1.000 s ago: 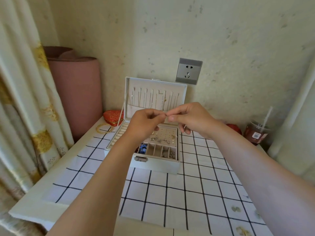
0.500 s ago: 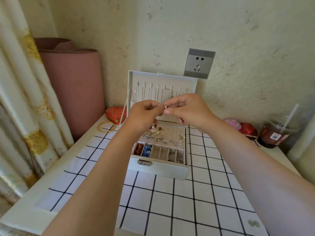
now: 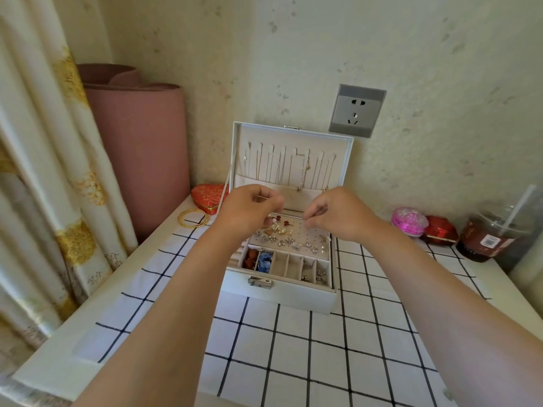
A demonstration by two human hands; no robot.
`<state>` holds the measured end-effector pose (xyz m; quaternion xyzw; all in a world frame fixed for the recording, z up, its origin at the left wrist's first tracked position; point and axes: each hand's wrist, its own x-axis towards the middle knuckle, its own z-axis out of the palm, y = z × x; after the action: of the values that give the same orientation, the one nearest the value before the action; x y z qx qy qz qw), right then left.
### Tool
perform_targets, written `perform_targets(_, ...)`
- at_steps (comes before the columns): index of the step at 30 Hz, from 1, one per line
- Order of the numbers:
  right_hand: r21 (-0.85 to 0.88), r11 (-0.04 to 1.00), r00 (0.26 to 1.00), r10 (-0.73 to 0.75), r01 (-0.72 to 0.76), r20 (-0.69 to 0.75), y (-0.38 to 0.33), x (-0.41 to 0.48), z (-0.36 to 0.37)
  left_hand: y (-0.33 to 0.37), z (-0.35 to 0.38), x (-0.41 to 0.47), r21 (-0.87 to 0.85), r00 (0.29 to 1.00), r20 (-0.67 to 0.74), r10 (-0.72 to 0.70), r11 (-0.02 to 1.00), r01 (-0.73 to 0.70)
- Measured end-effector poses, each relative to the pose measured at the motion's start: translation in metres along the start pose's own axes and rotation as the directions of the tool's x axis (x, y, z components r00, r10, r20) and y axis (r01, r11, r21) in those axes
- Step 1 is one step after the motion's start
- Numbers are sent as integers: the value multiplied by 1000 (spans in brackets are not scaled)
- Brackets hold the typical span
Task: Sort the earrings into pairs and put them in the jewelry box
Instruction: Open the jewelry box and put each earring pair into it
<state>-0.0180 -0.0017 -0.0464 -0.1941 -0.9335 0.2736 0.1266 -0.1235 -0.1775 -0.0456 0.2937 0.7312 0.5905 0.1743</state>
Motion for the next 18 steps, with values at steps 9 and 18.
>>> perform_targets(9,-86,996,997,-31,37,65,-7,-1,6,-3,2,0,2,999,39,-20,1000,20)
perform_targets(18,-147,987,990,-40,59,134,-13,-3,7,1,8,-2,-38,999,36,-15,999,16)
